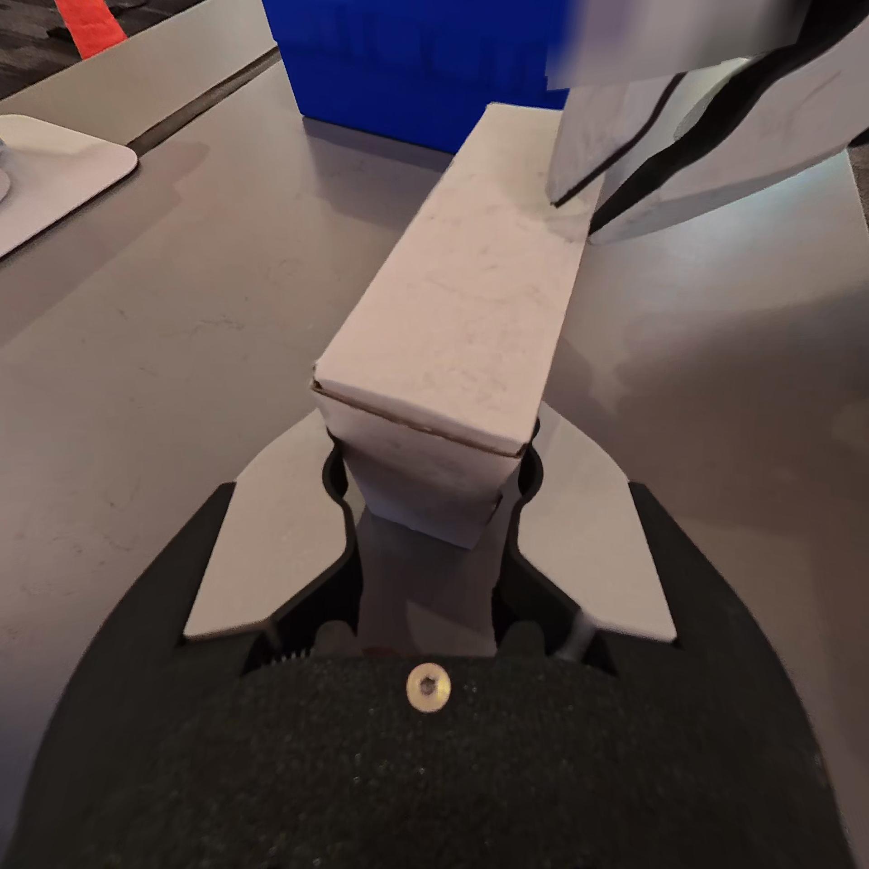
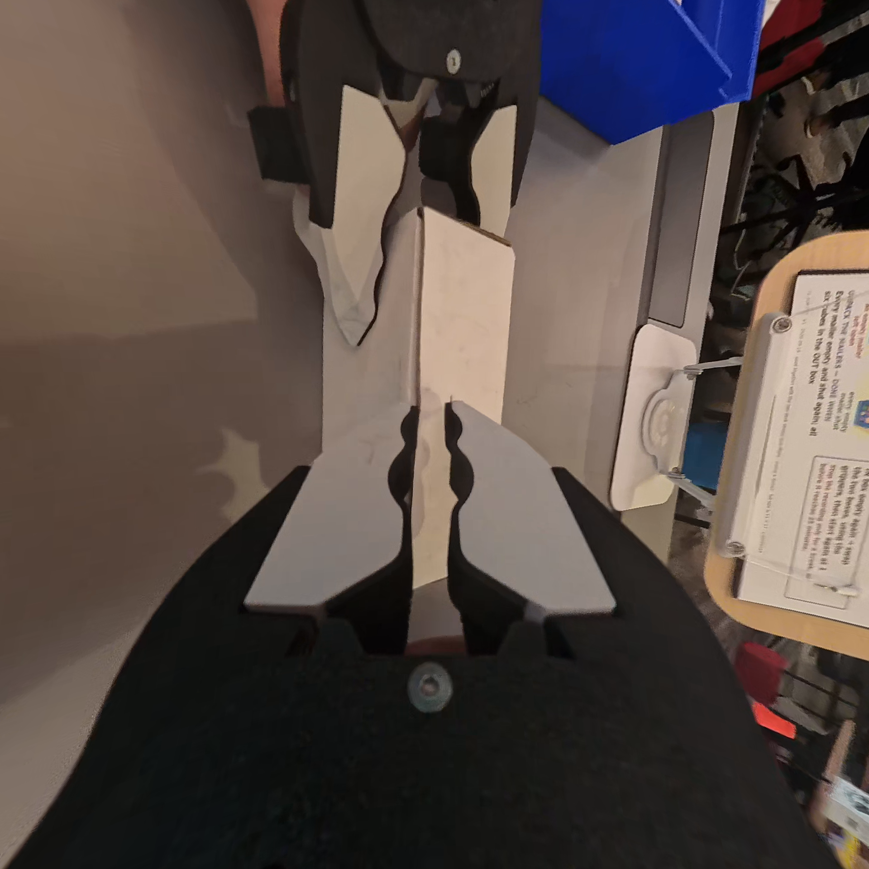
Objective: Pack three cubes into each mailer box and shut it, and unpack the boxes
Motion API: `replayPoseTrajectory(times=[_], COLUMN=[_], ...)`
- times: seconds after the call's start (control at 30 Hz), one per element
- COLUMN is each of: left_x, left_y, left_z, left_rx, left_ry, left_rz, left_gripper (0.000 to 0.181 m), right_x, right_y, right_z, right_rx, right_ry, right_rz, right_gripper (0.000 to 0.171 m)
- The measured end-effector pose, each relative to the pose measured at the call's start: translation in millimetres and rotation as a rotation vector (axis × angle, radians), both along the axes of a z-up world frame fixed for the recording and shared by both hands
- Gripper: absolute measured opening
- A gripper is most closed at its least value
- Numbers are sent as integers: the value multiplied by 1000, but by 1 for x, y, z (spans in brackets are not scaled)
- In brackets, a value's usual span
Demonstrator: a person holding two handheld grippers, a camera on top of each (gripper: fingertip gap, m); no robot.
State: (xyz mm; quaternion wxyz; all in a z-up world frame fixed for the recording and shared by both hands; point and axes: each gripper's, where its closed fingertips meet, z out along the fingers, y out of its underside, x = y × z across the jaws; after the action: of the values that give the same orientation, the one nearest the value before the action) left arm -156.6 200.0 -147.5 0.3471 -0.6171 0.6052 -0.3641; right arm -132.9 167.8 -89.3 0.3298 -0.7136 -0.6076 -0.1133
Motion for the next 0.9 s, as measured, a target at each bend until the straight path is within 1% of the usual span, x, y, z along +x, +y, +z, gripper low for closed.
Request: replayPoseTrajectory(times=[0.1, 0.2, 0.3, 0.43, 0.57, 0.67, 0.77, 0.83, 0.9], left_x=[-3, -6, -8, -8, -9, -9, -10, -9, -9], left_y=[-3, -5, -7, -10, -11, -12, -12, -11, -11], left_z=[0, 0, -1, -1, -1, -1, -1, -1, -1], left_rx=[12, 26, 36, 45, 49, 51, 56, 56, 60], left_ry=[5, 2, 3, 8, 11, 9, 6, 2, 0], left_rz=[-16, -27, -34, -40, -45, -50, -52, -46, -43], left_gripper=[70, 67, 66, 66, 65, 65, 65, 65, 65], right_x=[-3, -4, -4, -5, -6, -6, -6, -5, -5], right_y=[-2, -1, 1, 0, 1, 2, 4, 4, 4], right_z=[-2, -1, 1, 0, 0, 1, 2, 1, 0], right_rx=[41, 105, 135, 164, 304, 374, 358, 280, 147], right_ry=[-69, -98, -113, -197, -293, -286, -259, -220, -123], right_rz=[13, -4, -37, -40, -48, -81, -102, -96, -111], right_gripper=[3, 4, 9, 6, 4, 3, 3, 3, 4])
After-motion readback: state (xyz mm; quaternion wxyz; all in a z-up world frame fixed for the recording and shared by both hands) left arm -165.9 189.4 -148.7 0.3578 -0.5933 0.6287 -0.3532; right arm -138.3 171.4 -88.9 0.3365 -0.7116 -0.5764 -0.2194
